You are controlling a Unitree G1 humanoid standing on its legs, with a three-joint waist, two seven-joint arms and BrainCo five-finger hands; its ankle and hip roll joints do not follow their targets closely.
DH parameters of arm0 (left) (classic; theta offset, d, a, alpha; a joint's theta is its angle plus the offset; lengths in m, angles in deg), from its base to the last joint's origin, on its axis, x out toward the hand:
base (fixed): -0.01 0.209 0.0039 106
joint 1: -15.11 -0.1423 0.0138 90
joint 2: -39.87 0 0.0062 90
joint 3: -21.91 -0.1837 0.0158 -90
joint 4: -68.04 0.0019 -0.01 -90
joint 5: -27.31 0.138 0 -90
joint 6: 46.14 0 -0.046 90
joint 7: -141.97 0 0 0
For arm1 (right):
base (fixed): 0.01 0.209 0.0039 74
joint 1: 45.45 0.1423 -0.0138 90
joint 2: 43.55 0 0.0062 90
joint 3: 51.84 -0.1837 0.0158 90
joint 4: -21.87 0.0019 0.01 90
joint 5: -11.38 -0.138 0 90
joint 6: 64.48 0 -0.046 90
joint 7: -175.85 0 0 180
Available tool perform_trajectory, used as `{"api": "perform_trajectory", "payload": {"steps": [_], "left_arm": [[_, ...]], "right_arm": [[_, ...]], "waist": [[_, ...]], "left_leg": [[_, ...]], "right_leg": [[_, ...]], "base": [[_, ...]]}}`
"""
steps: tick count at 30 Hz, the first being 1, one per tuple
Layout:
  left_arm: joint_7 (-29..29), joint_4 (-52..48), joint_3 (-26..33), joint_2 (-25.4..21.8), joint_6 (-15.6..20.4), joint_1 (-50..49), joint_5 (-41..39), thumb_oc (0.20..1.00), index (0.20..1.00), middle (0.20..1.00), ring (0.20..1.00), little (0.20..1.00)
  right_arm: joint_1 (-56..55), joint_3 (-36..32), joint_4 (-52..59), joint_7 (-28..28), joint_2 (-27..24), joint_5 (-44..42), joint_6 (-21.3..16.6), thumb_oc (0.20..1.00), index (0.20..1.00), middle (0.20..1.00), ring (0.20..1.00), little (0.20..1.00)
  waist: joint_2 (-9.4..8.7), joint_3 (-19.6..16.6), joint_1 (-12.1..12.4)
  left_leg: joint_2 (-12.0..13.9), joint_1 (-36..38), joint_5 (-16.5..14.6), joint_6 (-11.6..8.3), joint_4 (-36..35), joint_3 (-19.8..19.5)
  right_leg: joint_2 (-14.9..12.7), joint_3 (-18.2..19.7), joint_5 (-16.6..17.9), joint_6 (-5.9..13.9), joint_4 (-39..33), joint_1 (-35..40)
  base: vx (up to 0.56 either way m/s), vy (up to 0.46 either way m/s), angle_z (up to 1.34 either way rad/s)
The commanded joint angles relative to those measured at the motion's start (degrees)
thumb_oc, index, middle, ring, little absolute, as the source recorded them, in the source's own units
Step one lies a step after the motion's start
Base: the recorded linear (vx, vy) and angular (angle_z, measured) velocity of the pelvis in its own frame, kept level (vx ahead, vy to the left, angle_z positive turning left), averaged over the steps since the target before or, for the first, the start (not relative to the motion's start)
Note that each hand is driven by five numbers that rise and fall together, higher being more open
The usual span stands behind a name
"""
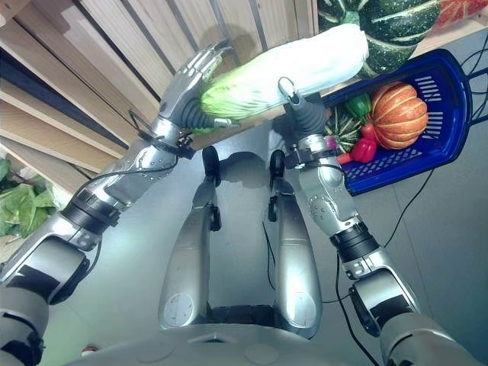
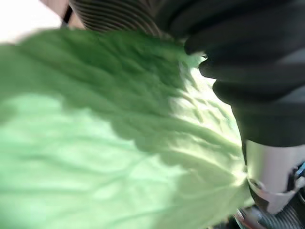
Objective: Pick up fruits and vegetables into the basket
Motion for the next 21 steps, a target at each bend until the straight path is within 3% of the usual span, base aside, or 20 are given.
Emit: {"api": "perform_trajectory", "payload": {"steps": [1,12,21], "left_arm": [[6.6,-1.5,6.4,0.5,1.9,0.0,0.6,1.000,1.000,1.000,1.000,1.000],[11.3,7.4,9.6,-1.4,1.5,0.8,-3.1,1.000,1.000,1.000,1.000,1.000],[13.1,17.6,7.2,-1.2,2.8,5.1,-6.6,1.000,1.000,1.000,1.000,1.000]], "right_arm": [[-1.7,-4.4,5.0,3.1,0.5,2.8,-5.4,0.200,0.200,0.200,0.200,0.200],[-2.9,-13.3,-4.2,14.1,-3.4,4.9,-7.3,0.200,0.200,0.200,0.200,0.200],[-0.4,-17.7,-22.0,21.5,-5.8,-2.0,-9.7,0.200,0.200,0.200,0.200,0.200]], "waist": [[-0.67,-1.0,-0.4],[-1.22,-1.0,-1.6],[-0.69,-1.0,-1.7]], "left_leg": [[-2.7,1.0,-5.9,1.20,2.6,-0.7],[-2.3,2.1,-6.3,0.94,2.7,0.3],[-2.4,2.4,-6.7,0.96,2.7,0.8]], "right_leg": [[0.4,-2.0,5.3,4.13,-9.8,6.0],[0.5,-1.4,5.7,4.46,-10.0,6.7],[0.4,-1.3,5.9,4.49,-10.0,6.6]], "base": [[0.00,0.000,0.00],[0.00,0.022,-0.01],[0.00,0.017,-0.04]]}}
